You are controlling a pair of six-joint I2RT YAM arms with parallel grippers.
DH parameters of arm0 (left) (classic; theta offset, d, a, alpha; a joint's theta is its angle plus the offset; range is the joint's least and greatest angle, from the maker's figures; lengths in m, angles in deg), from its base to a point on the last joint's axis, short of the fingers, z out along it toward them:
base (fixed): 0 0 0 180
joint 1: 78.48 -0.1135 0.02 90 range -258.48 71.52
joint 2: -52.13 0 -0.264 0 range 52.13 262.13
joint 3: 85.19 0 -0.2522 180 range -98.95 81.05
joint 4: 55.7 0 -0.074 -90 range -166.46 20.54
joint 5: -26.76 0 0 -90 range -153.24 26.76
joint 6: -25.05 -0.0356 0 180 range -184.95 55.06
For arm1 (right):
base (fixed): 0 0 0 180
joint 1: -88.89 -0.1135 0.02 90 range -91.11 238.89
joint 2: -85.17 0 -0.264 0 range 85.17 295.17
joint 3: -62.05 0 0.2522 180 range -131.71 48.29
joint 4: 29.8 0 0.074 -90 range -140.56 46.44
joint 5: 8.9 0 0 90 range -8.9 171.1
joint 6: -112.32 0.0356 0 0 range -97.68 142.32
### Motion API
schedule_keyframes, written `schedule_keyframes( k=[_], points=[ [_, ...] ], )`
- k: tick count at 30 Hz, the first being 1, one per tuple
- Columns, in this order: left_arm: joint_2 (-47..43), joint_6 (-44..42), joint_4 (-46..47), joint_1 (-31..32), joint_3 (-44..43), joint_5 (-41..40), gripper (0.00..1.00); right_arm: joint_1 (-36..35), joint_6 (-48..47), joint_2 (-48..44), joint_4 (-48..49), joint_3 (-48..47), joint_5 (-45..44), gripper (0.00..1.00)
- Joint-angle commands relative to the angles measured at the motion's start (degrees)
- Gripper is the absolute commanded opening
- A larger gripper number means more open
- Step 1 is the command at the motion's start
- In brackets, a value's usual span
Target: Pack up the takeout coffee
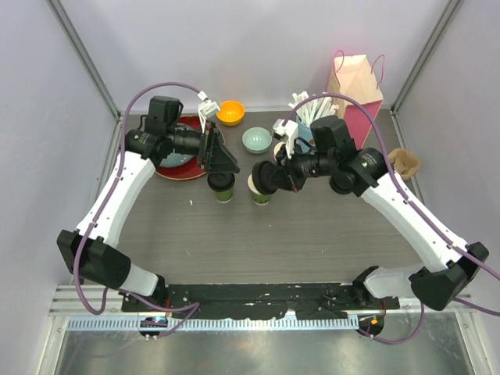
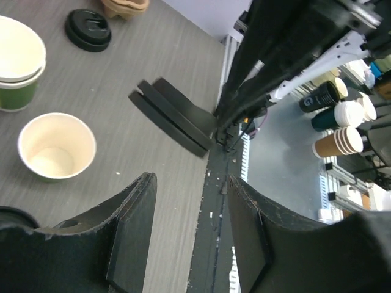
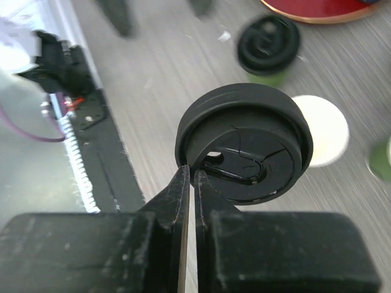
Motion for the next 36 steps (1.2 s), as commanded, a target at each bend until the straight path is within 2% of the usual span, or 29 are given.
schedule_keyframes(
  k=[1,6,13,18,21,24,25,27,36],
  points=[
    [-2.16,-0.8,-4.95,1.97,-2.32,3.15,0.53,-4.96,0.79,-3.94,7.98,-1.09,7.35,0.01],
    [-2.42,-0.36,-7.24,1.97,-2.15,4.64,0.52,-7.61,0.53,-3.68,11.86,-1.53,9.9,0.01],
    [-2.95,2.1,-7.59,1.97,-1.89,10.7,0.5,-8.05,0.88,-3.41,14.23,-0.12,10.08,0.01],
    [-3.04,6.92,-2.43,1.88,0.83,11.93,0.47,-8.05,1.05,-3.5,16.07,0.32,10.69,0.01],
    [-3.21,14.48,4.15,1.97,3.12,13.6,0.37,-8.14,1.06,-3.41,17.22,0.76,11.05,0.01],
    [-3.3,15.64,4.98,1.88,3.3,13.61,0.18,-8.14,0.97,-3.06,17.4,1.02,11.13,0.01],
    [-3.3,15.64,4.98,1.97,3.21,13.61,0.09,-8.14,0.97,-2.97,17.31,1.02,10.96,0.01],
    [-3.22,15.9,4.8,1.97,3.21,13.35,0.0,-8.05,0.79,-2.97,17.4,1.2,10.61,0.01],
    [-2.78,15.99,6.29,1.62,4.53,9.39,0.0,-7.96,1.05,-3.41,15.56,2.78,1.66,0.01]
  ],
)
